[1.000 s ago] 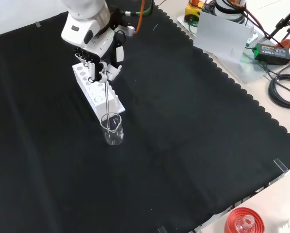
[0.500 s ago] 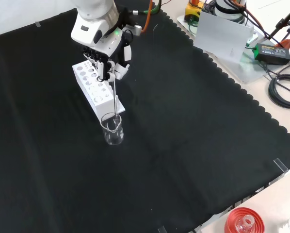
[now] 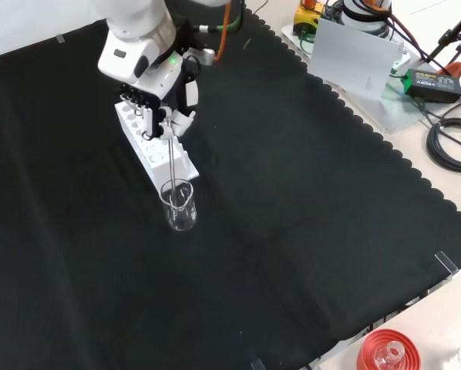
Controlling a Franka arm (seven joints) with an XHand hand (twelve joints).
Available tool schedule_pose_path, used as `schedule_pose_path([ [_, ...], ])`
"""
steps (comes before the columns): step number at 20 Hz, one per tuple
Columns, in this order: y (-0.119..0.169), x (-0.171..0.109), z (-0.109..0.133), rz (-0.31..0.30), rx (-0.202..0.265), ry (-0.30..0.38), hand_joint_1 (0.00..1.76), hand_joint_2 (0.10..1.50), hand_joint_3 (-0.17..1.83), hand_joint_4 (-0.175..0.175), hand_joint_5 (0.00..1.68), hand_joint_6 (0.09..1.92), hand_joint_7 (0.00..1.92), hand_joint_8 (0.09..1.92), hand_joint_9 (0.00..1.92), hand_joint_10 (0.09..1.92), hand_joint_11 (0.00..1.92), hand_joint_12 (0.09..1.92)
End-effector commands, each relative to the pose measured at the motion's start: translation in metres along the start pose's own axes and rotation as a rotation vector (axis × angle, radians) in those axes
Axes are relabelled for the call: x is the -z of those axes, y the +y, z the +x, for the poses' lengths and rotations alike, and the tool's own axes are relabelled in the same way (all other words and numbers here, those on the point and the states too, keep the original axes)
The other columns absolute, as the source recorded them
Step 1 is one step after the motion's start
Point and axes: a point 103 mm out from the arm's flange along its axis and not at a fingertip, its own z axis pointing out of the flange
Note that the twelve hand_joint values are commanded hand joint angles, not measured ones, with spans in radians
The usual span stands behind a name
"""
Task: Stir in the beaker to the left of the white test tube rack with the glass rod.
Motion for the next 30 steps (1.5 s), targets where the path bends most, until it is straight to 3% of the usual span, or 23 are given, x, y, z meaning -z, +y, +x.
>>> schedule_pose_path([
  [1, 0.016, -0.002, -0.01, 0.018, 0.008, 0.012, 1.19, 0.69, 0.78, -0.175, 1.08, 1.05, 1.6, 0.85, 1.73, 0.68, 1.69, 0.92],
  [10, 0.016, -0.001, -0.019, 0.019, -0.01, 0.021, 1.19, 0.69, 0.78, -0.175, 1.08, 1.05, 1.6, 0.85, 1.72, 0.68, 1.69, 0.92],
  [11, 0.007, -0.003, -0.028, 0.004, -0.006, 0.021, 1.19, 0.69, 0.78, -0.175, 1.08, 1.05, 1.6, 0.85, 1.72, 0.68, 1.69, 0.92],
  [15, -0.006, -0.001, -0.029, 0.014, -0.018, 0.003, 1.19, 0.69, 0.78, -0.175, 1.08, 1.05, 1.6, 0.85, 1.72, 0.68, 1.69, 0.92],
  [20, -0.023, 0.001, -0.018, 0.006, -0.027, -0.014, 1.19, 0.69, 0.78, -0.175, 1.08, 1.05, 1.6, 0.85, 1.72, 0.68, 1.69, 0.92],
  [24, -0.024, 0.001, -0.018, 0.011, -0.021, 0.007, 1.19, 0.69, 0.78, -0.175, 1.08, 1.05, 1.6, 0.85, 1.72, 0.68, 1.69, 0.92],
  [27, -0.026, 0.0, -0.015, 0.001, -0.024, -0.018, 1.19, 0.69, 0.78, -0.175, 1.08, 1.05, 1.6, 0.85, 1.72, 0.68, 1.69, 0.92],
  [30, -0.031, -0.002, 0.006, 0.005, -0.029, -0.041, 1.19, 0.69, 0.78, -0.175, 1.08, 1.05, 1.6, 0.85, 1.72, 0.68, 1.69, 0.92],
])
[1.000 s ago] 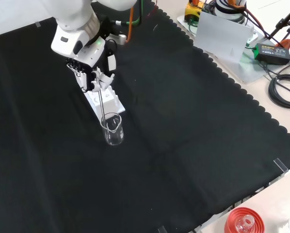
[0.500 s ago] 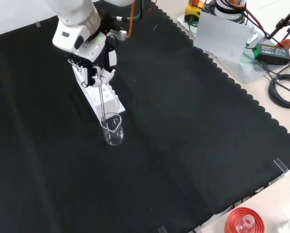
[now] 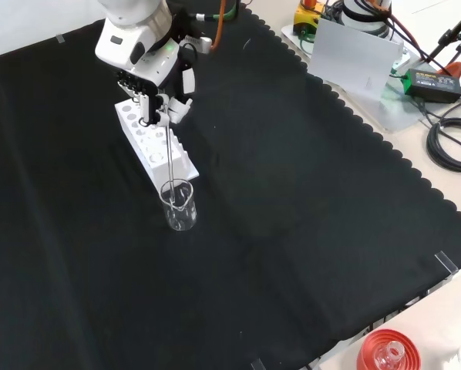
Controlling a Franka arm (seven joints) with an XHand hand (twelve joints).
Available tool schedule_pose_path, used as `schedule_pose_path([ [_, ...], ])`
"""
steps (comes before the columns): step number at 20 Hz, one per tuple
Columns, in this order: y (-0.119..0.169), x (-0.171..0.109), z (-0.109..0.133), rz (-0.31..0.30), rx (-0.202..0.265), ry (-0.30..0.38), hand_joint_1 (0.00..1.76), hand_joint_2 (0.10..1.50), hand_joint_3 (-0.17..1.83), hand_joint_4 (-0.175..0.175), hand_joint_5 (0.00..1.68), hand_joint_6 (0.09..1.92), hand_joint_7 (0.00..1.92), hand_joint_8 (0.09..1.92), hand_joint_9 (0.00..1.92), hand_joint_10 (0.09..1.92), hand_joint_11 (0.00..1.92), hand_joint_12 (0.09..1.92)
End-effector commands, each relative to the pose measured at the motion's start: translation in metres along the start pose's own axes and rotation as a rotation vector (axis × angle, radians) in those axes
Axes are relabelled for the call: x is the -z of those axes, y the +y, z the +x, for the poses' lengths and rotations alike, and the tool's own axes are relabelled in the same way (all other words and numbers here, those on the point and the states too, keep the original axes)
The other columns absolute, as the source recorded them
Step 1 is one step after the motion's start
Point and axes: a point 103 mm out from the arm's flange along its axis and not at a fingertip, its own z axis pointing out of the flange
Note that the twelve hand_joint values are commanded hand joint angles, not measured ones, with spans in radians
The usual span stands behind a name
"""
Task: Stir in the beaker to the left of the white test tube rack with the glass rod.
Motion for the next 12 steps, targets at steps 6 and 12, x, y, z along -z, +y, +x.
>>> schedule_pose_path([
  [6, -0.003, -0.001, 0.028, 0.02, 0.0, -0.007, 1.19, 0.69, 0.78, -0.175, 1.08, 1.05, 1.6, 0.85, 1.72, 0.69, 1.69, 0.92],
  [12, 0.02, 0.002, 0.046, 0.02, 0.03, -0.006, 1.19, 0.69, 0.78, -0.175, 1.08, 1.04, 1.6, 0.84, 1.72, 0.68, 1.69, 0.92],
])
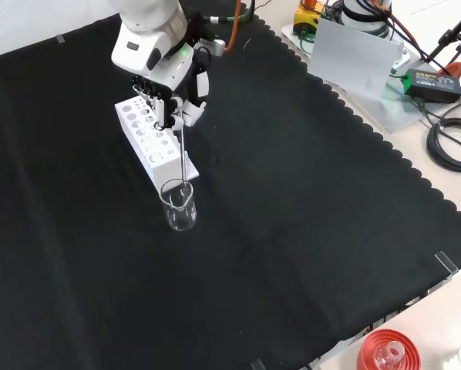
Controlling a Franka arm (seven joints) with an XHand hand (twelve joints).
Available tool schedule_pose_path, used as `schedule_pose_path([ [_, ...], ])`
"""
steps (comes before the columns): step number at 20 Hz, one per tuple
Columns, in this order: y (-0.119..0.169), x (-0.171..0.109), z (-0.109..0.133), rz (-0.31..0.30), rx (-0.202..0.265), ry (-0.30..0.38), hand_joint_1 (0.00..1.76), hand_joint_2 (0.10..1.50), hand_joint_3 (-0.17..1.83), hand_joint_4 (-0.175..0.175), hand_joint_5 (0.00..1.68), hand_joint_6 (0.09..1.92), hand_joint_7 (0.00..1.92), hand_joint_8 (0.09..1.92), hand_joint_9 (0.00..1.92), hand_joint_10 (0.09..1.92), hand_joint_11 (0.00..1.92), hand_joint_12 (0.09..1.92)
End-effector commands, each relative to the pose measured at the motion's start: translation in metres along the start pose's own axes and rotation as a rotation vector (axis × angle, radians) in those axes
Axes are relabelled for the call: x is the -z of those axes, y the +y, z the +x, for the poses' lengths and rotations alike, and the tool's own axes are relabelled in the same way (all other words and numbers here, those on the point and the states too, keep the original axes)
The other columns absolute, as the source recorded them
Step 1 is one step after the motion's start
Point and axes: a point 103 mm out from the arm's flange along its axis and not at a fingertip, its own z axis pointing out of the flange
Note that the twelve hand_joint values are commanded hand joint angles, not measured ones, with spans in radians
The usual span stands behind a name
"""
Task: Stir in the beaker to the left of the white test tube rack with the glass rod.
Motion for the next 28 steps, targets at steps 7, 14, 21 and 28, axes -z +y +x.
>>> schedule_pose_path([
  [7, 0.047, 0.008, 0.011, 0.017, 0.026, -0.001, 1.19, 0.69, 0.78, -0.175, 1.08, 1.04, 1.6, 0.84, 1.72, 0.68, 1.69, 0.92],
  [14, 0.055, 0.006, -0.012, 0.025, 0.019, 0.004, 1.19, 0.69, 0.78, -0.175, 1.08, 1.04, 1.6, 0.84, 1.72, 0.68, 1.69, 0.92],
  [21, 0.048, 0.006, -0.03, 0.021, -0.006, 0.013, 1.19, 0.69, 0.78, -0.175, 1.08, 1.04, 1.6, 0.84, 1.72, 0.69, 1.69, 0.92],
  [28, 0.048, 0.006, -0.03, 0.01, -0.001, 0.027, 1.19, 0.69, 0.78, -0.175, 1.08, 1.04, 1.6, 0.84, 1.72, 0.69, 1.69, 0.93],
])
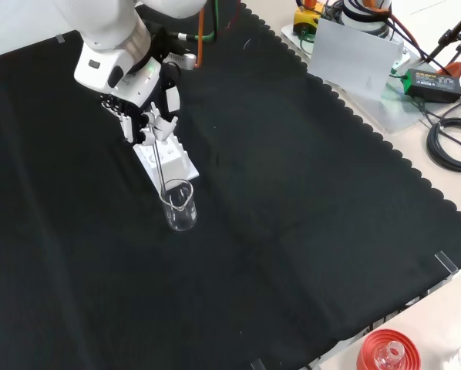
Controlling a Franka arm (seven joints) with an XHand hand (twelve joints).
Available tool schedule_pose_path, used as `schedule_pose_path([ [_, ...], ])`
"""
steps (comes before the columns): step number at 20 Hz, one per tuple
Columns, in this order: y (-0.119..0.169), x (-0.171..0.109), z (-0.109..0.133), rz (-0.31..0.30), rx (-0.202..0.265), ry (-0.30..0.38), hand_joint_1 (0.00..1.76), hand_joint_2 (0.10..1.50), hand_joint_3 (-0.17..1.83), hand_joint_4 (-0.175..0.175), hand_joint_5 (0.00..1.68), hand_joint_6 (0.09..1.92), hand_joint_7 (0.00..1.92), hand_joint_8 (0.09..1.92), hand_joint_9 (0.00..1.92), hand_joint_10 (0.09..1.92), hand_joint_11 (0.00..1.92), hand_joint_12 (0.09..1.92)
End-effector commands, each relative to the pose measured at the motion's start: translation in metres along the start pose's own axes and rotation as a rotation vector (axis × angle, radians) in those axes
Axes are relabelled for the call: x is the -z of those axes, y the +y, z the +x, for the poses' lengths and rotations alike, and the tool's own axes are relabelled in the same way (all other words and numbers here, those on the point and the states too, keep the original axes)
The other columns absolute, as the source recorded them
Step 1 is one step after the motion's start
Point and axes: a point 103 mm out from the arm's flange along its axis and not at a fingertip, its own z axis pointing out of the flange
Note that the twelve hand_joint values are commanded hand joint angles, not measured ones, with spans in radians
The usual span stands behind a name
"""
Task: Stir in the beaker to the left of the white test tube rack with the glass rod.
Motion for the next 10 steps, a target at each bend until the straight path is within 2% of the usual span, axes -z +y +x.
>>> schedule_pose_path([
  [1, -0.001, 0.0, -0.001, 0.0, 0.0, -0.023, 1.19, 0.69, 0.78, -0.175, 1.08, 1.05, 1.6, 0.84, 1.72, 0.69, 1.69, 0.93],
  [3, -0.001, 0.0, -0.002, 0.008, -0.002, -0.026, 1.19, 0.69, 0.78, -0.175, 1.08, 1.05, 1.6, 0.84, 1.72, 0.69, 1.69, 0.93],
  [10, -0.042, -0.012, 0.002, 0.0, -0.025, -0.036, 1.19, 0.69, 0.77, -0.175, 1.08, 1.05, 1.6, 0.84, 1.72, 0.69, 1.69, 0.93],
])
